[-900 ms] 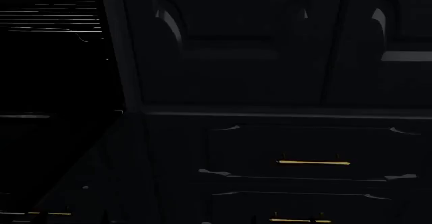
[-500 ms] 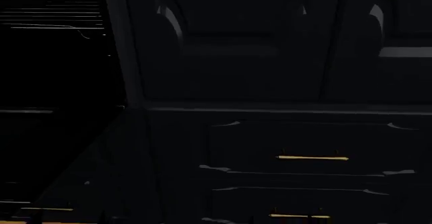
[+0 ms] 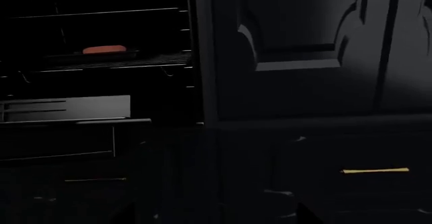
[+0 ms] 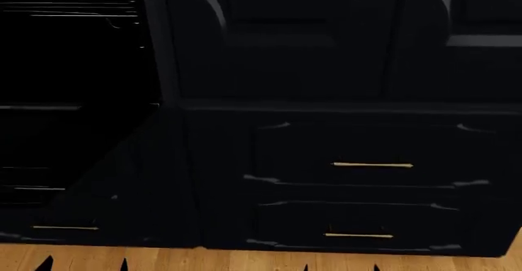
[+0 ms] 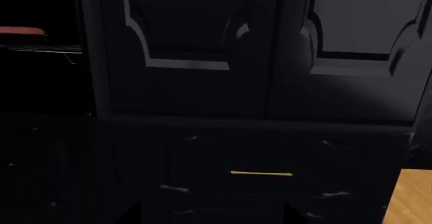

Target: Close the oven door

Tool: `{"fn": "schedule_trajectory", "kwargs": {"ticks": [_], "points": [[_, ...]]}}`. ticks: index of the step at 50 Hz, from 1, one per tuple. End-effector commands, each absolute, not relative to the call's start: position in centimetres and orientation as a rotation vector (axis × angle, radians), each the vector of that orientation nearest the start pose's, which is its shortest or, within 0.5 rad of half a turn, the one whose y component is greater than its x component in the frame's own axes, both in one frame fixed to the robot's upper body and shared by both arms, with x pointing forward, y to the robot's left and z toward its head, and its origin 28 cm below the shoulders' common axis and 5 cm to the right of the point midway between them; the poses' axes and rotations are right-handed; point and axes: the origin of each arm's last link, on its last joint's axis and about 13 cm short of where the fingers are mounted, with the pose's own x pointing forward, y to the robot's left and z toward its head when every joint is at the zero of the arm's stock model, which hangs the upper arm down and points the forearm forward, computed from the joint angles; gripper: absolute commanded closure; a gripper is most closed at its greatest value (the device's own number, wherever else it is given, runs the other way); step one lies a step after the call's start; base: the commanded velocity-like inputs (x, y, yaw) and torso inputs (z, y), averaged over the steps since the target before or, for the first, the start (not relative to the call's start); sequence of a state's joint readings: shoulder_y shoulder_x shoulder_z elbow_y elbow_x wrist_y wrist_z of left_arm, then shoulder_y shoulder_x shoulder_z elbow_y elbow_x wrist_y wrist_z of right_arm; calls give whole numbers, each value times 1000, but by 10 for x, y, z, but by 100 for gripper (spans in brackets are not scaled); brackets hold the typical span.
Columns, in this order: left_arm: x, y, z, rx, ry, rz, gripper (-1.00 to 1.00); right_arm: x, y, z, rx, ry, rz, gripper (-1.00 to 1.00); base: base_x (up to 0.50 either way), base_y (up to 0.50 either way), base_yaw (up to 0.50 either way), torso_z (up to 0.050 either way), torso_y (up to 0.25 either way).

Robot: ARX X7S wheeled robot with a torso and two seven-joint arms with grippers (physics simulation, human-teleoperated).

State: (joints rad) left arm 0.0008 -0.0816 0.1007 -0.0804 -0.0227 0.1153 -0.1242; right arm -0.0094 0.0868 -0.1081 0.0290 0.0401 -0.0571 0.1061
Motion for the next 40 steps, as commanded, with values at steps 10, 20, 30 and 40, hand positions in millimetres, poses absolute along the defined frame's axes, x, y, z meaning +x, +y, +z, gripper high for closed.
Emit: {"fn": "schedule_trajectory", "kwargs": {"ticks": [10, 20, 30, 40], "points": [[207, 207, 1, 61, -33, 22, -100, 204, -96, 6, -64, -22, 17, -100, -74, 72, 0, 0, 0], [207, 208, 2, 59, -32, 26, -100, 205, -95, 4, -67, -23, 16, -100, 0, 143, 0, 0, 0], [205, 208, 3, 52, -42, 21, -100, 203, -95, 4, -71, -18, 15, -100, 0, 93, 0, 0, 0], [206, 207, 0, 56, -26, 19, -100, 203, -96, 2, -67, -15, 15, -100, 0, 0, 0, -12, 0]]}}
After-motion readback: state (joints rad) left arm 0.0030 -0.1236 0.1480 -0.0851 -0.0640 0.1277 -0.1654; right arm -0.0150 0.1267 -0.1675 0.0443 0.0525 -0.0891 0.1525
